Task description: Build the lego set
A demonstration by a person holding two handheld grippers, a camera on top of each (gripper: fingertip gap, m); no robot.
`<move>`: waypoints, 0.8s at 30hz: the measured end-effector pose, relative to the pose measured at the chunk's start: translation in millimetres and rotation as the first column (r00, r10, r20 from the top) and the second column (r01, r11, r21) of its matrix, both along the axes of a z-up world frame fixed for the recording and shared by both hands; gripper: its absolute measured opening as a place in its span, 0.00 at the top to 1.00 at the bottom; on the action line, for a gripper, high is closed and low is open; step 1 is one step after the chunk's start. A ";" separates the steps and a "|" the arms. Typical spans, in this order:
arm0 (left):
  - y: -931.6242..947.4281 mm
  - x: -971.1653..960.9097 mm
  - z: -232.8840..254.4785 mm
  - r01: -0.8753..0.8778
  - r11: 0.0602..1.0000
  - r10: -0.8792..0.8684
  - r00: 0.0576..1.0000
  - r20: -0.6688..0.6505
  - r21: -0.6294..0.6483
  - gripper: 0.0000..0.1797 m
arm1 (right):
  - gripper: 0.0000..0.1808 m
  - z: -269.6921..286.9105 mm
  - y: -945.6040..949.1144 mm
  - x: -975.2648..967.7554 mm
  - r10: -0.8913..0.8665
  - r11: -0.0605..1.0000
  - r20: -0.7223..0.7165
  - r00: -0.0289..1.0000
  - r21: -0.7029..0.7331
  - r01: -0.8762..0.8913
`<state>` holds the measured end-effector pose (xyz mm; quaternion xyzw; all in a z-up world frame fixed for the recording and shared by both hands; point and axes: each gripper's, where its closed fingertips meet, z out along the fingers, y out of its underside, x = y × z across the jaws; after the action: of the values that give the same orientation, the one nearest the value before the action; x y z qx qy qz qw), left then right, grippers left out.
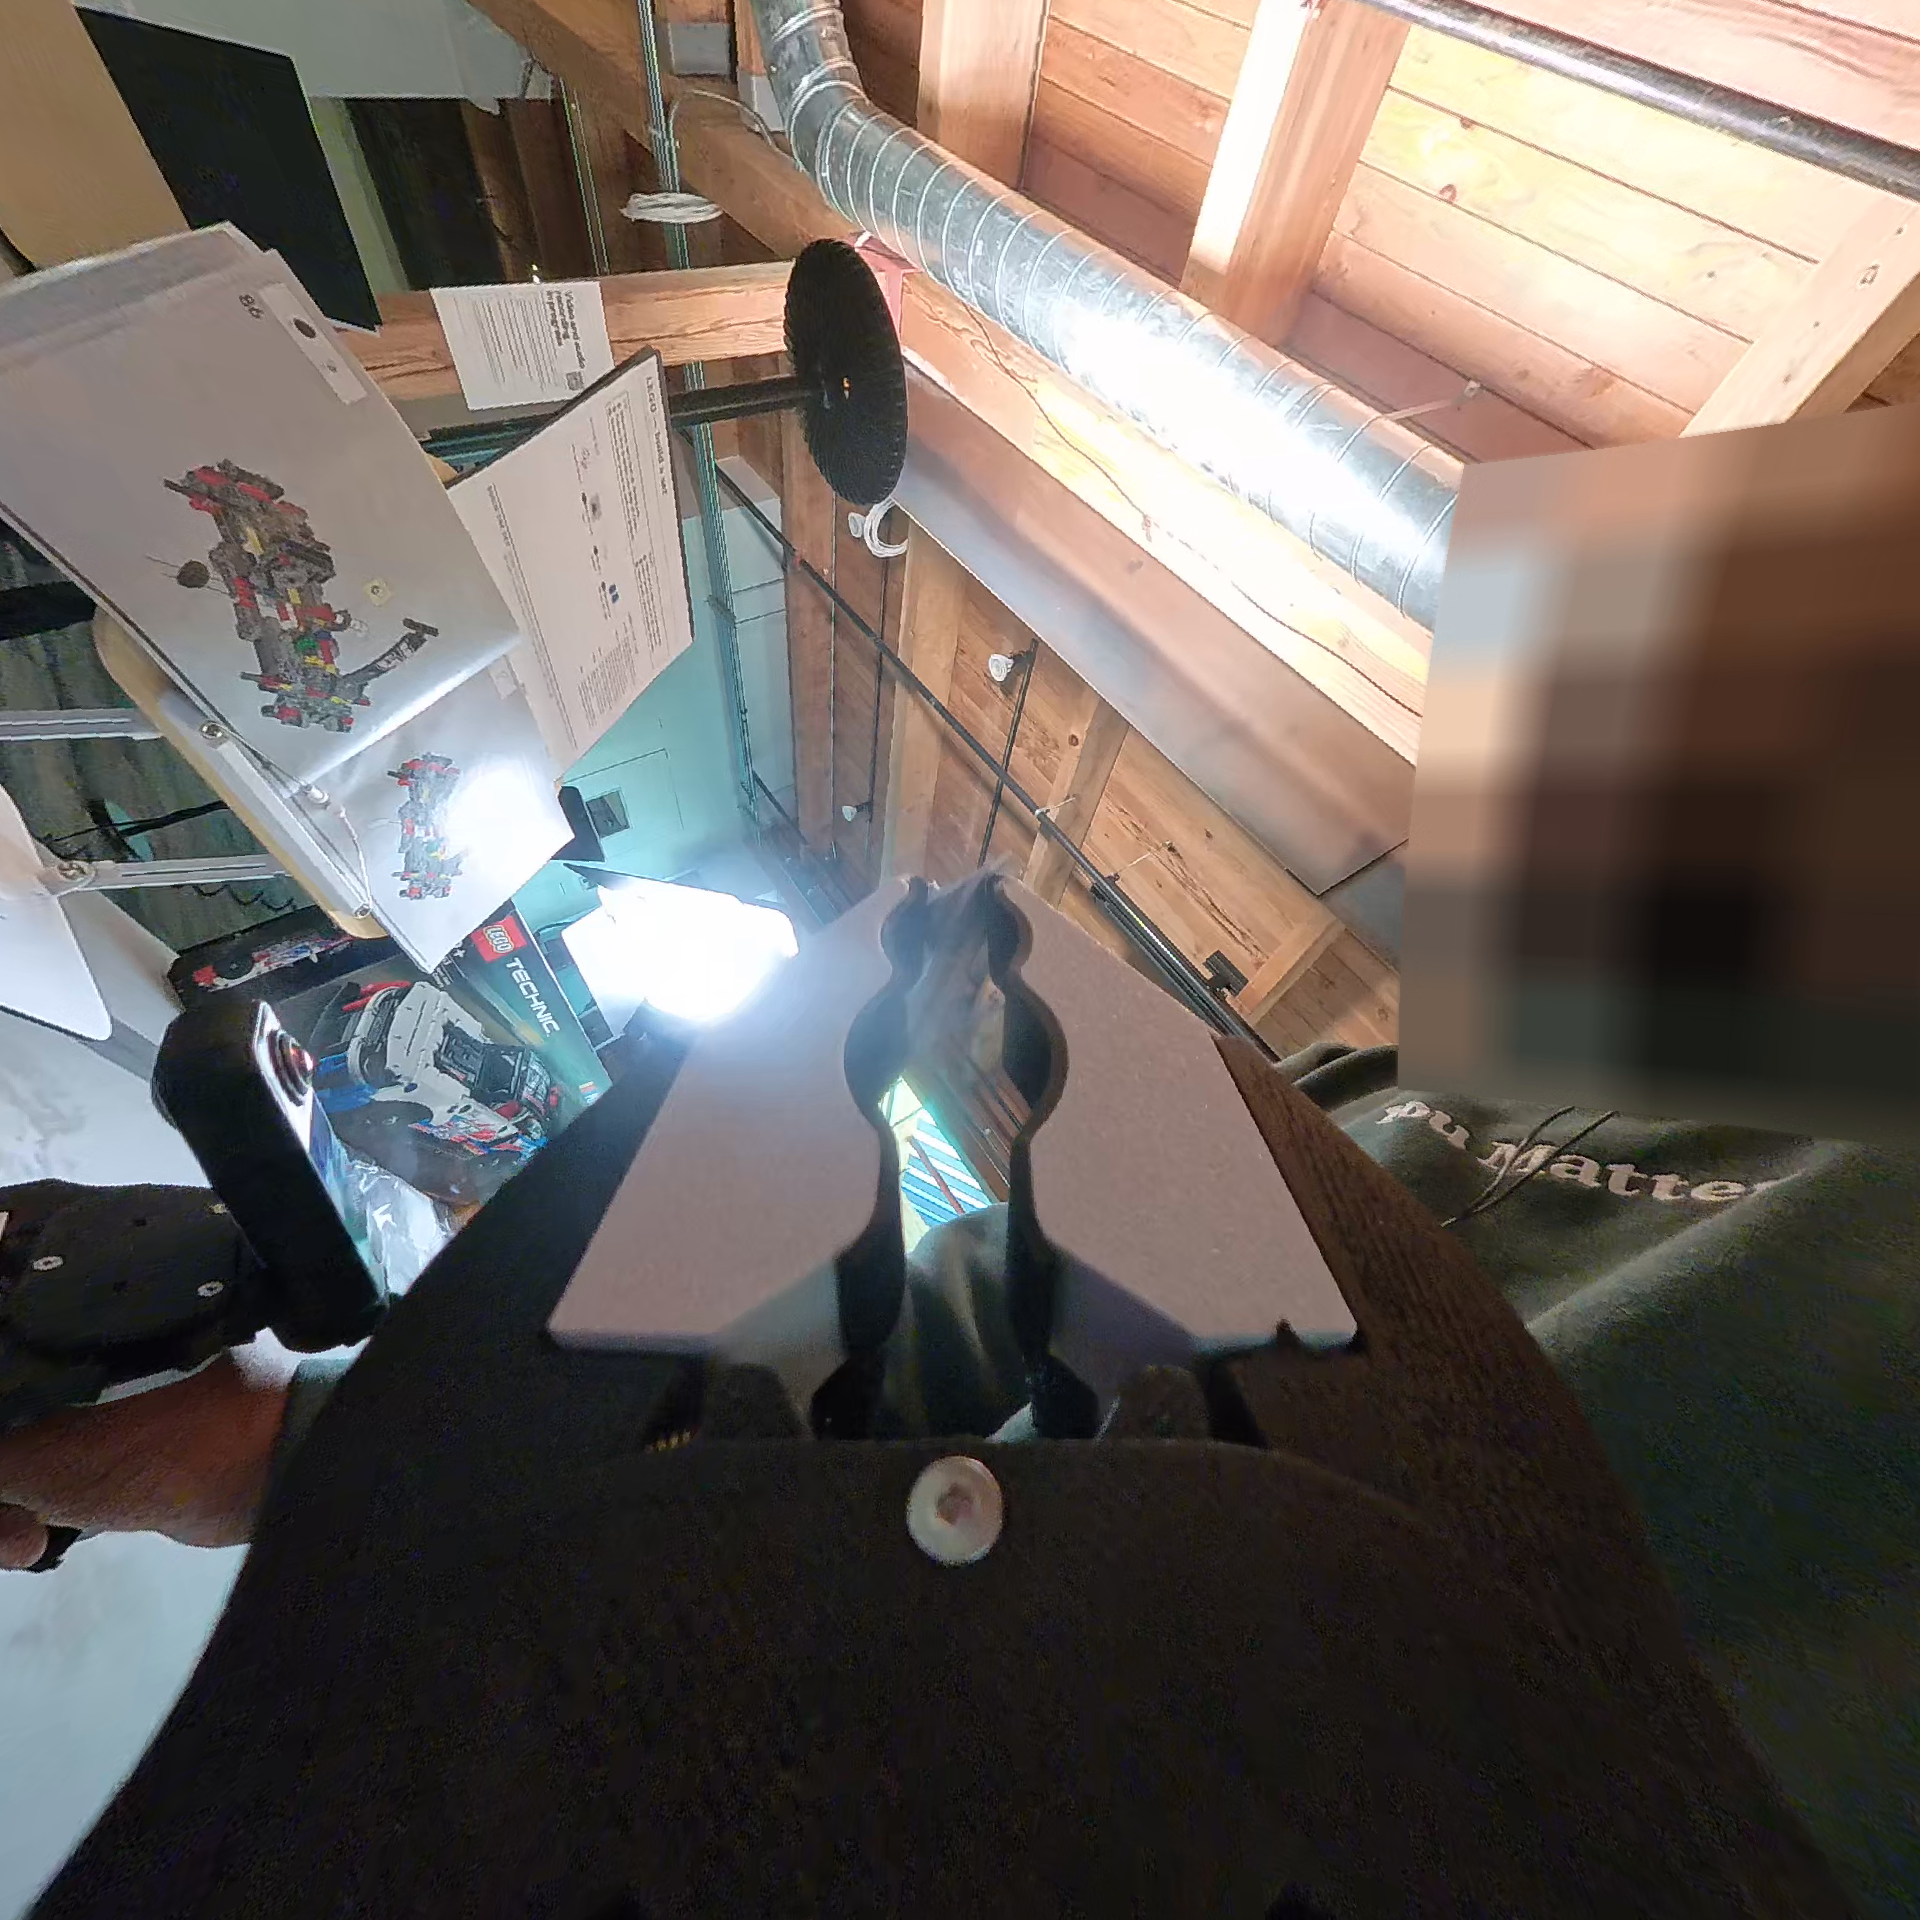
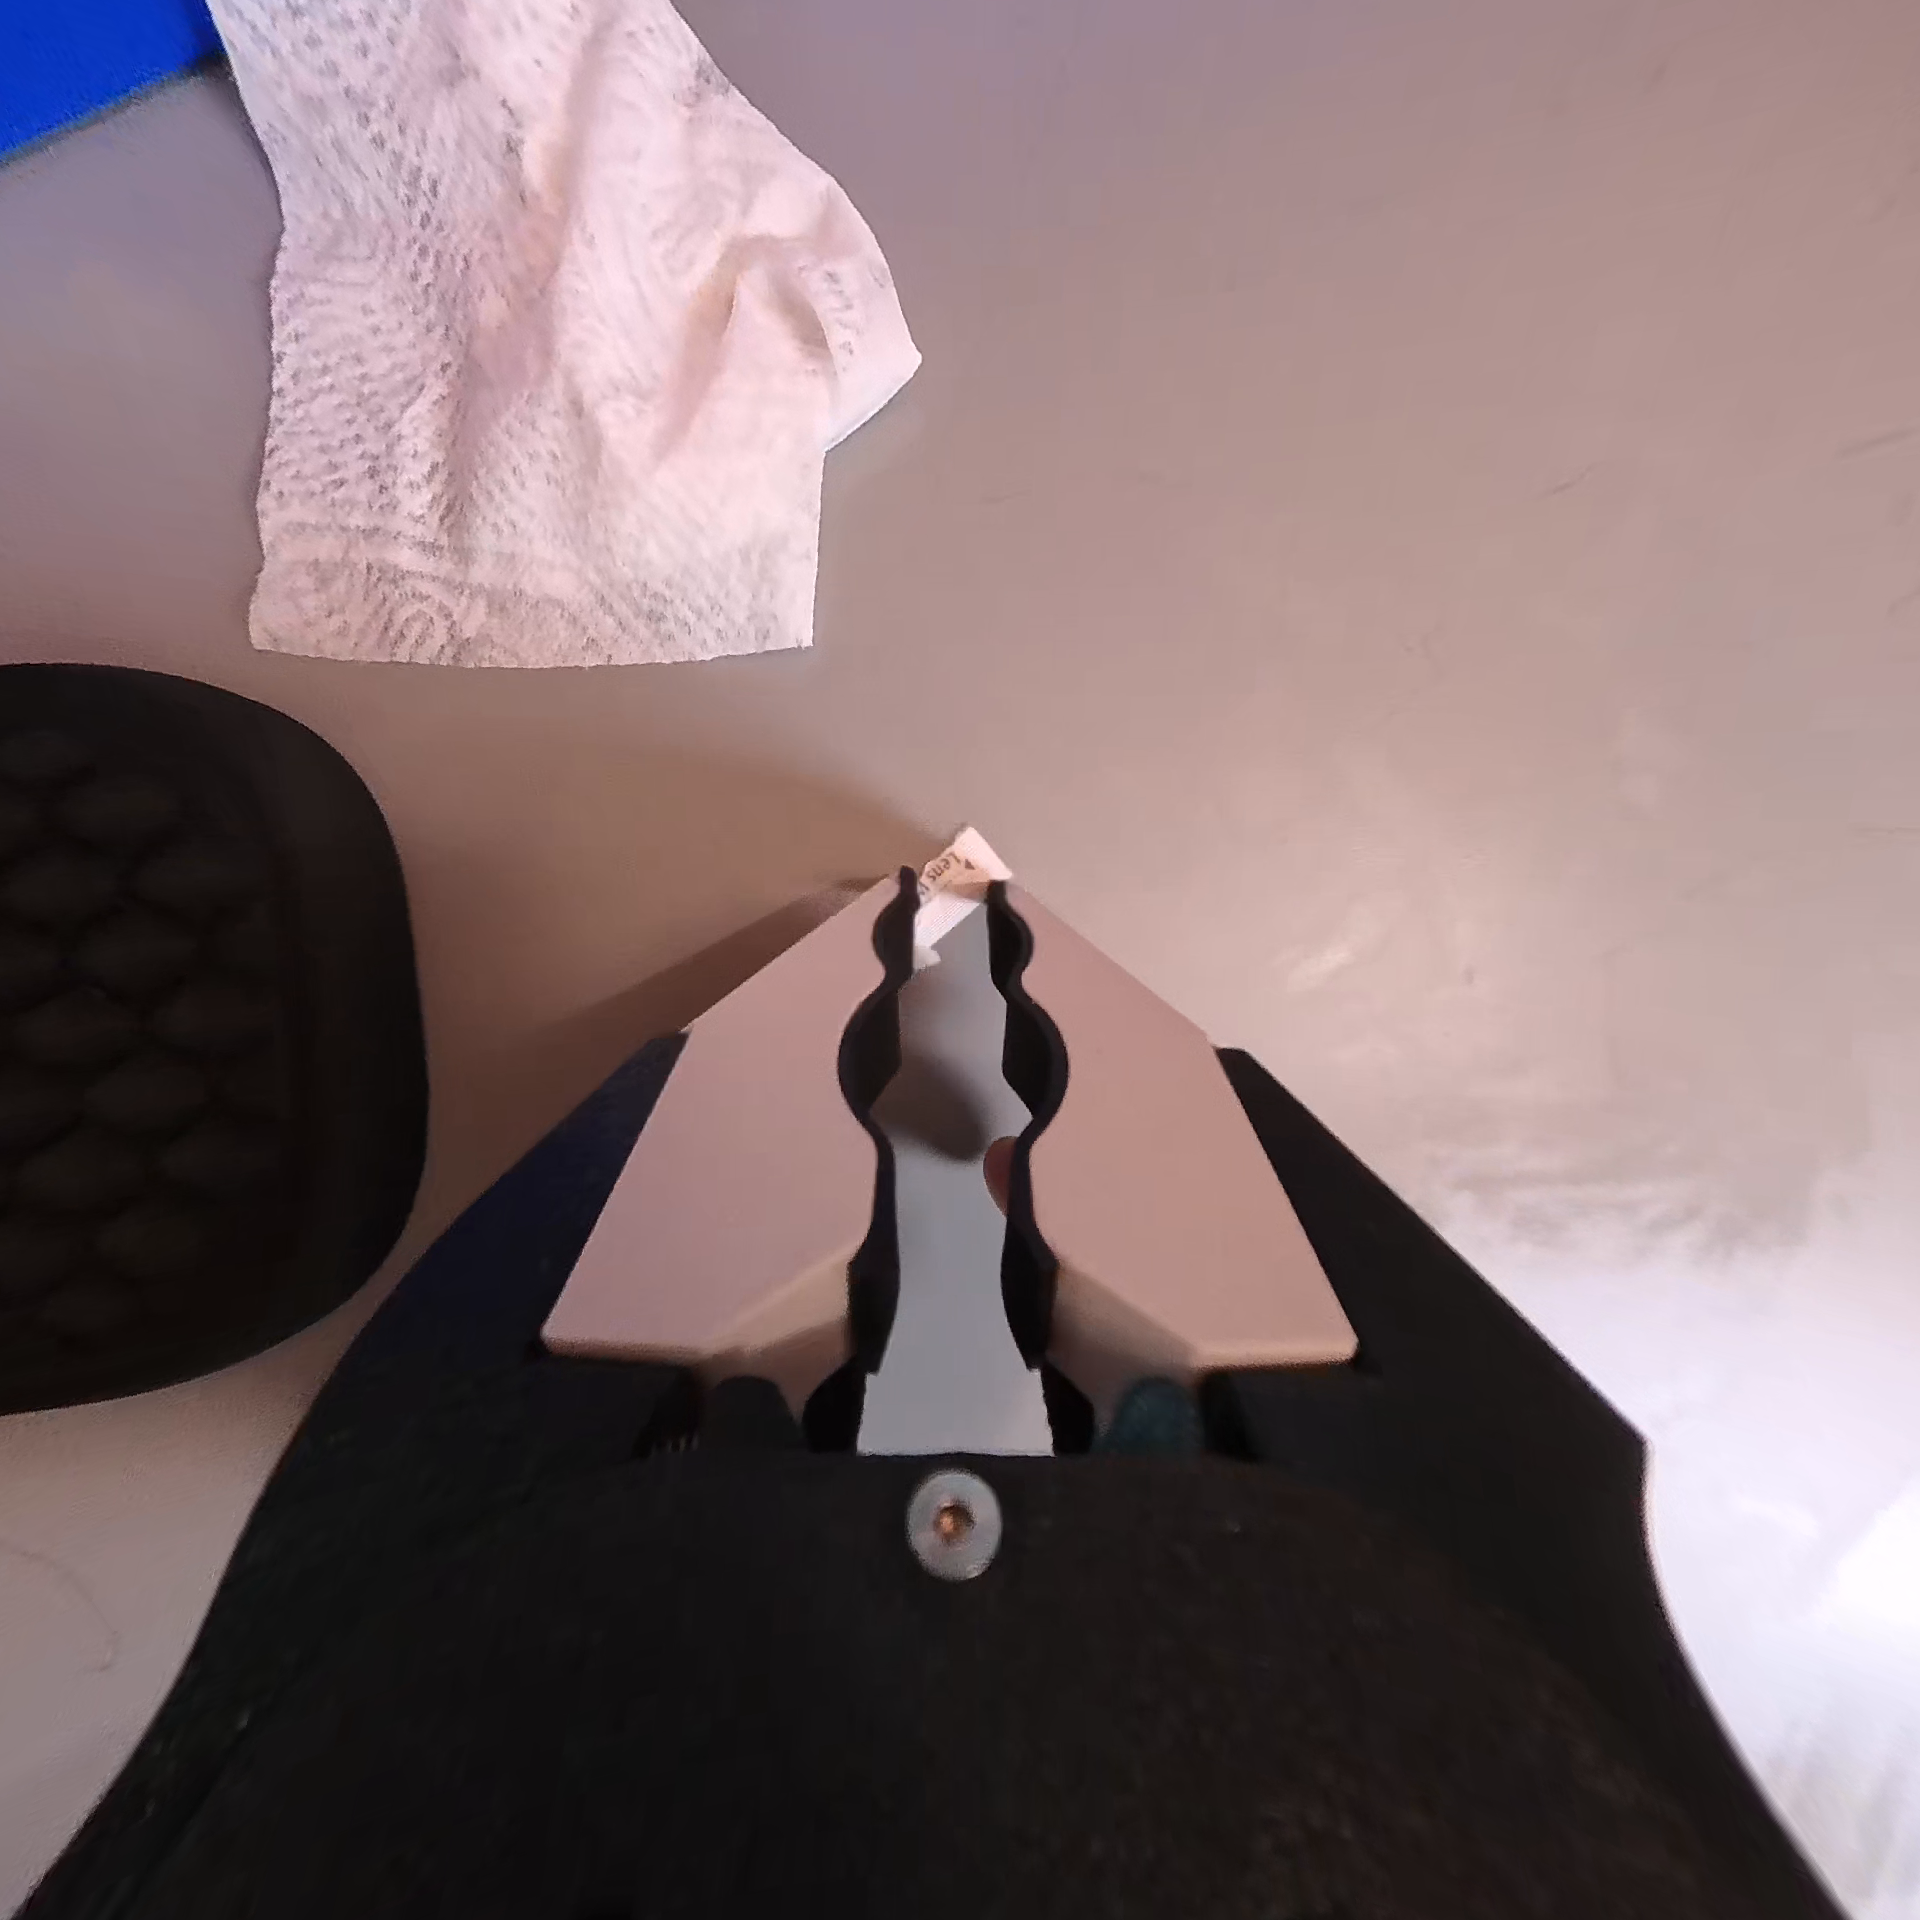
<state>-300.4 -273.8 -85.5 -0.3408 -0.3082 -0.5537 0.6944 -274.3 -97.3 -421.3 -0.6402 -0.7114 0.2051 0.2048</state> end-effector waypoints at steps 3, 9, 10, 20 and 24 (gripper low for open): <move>1.8 2.3 0.6 0.006 1.000 -0.006 1.000 0.000 0.001 0.95 | 0.98 -0.2 0.5 0.6 0.004 1.000 -0.003 1.000 0.029 -0.004; 7.9 6.5 5.5 0.021 1.000 -0.021 1.000 0.000 0.015 0.95 | 1.00 8.5 3.7 10.1 -0.023 0.999 0.003 1.000 -0.030 0.023; 10.2 7.6 6.8 0.027 0.999 -0.027 1.000 0.000 0.021 0.95 | 1.00 18.6 3.5 11.2 -0.020 0.999 -0.026 0.999 -0.050 0.019; 68.3 39.7 14.3 0.178 0.980 -0.181 0.983 0.021 0.094 0.95 | 1.00 233.0 7.6 53.6 0.000 0.985 -0.428 0.904 -0.155 -0.073; 107.5 66.7 27.6 0.287 0.943 -0.299 0.953 0.050 0.165 0.95 | 1.00 339.8 -3.8 92.7 0.039 0.972 -0.567 0.823 -0.168 -0.162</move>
<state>-233.7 -166.4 -57.9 -0.3067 -0.2353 -0.6855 0.6169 -181.6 -101.1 -81.6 -0.5312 -0.6274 0.4678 0.3246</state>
